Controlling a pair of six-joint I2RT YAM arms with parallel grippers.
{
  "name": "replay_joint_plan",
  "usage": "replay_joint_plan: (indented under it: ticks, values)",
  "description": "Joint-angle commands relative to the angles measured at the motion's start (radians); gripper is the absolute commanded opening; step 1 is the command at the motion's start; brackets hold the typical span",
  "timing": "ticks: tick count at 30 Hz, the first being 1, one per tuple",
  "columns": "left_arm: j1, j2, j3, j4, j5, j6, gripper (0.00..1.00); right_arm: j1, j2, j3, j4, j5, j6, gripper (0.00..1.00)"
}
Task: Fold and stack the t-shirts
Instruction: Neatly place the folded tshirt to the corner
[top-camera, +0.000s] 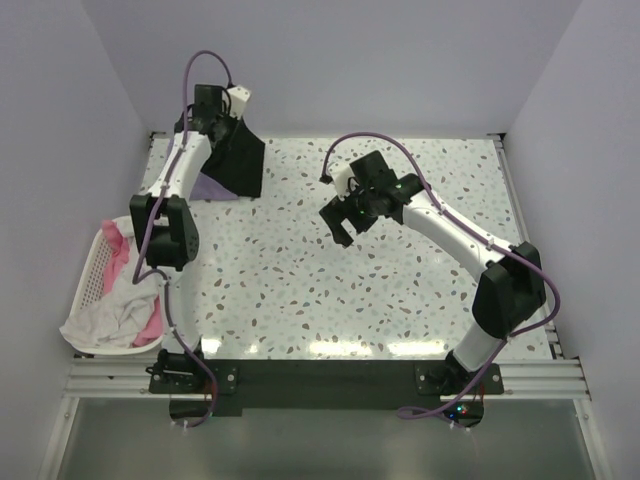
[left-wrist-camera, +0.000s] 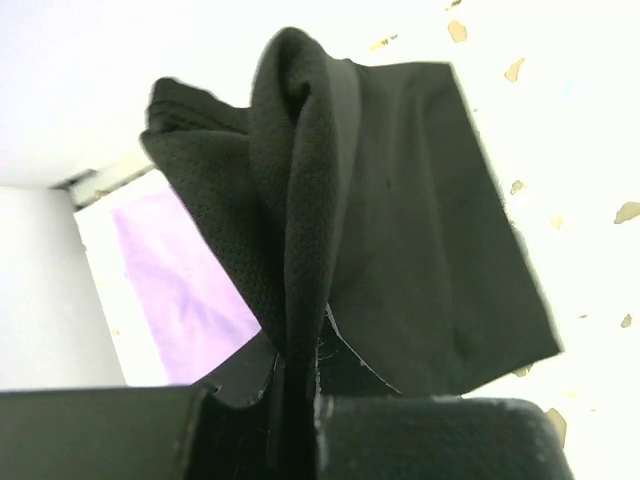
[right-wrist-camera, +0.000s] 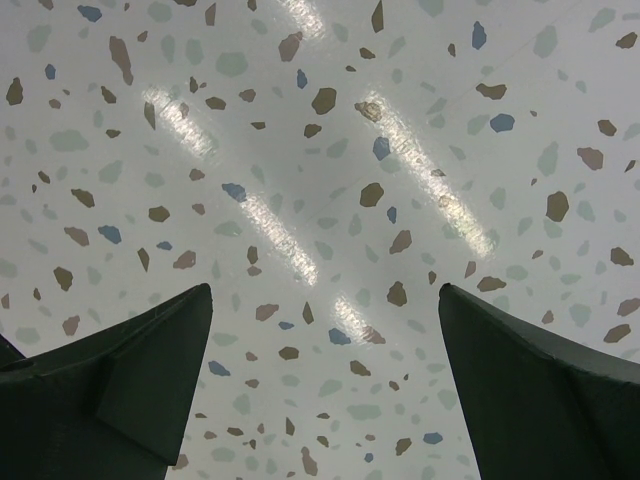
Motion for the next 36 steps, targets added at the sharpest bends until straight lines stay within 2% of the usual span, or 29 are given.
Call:
replay_joint_plan:
  ticks: [1,15,23,36]
  values:
    - [0.009,-0.125,0.021,0.065,-0.006,0.024,0.00,0.003,-0.037,0.001,0.003,0.005,0.003,0.99]
    - [0.023,-0.137,-0.020,0.048,-0.022,0.043,0.00,0.002,-0.042,0.002,-0.005,0.011,0.001,0.99]
    - [0.066,-0.125,-0.026,0.077,-0.017,0.077,0.00,0.003,-0.028,0.010,-0.011,0.005,0.004,0.99]
    - [0.147,-0.027,-0.028,0.145,0.011,0.146,0.00,0.002,0.012,0.034,-0.037,0.013,0.000,0.99]
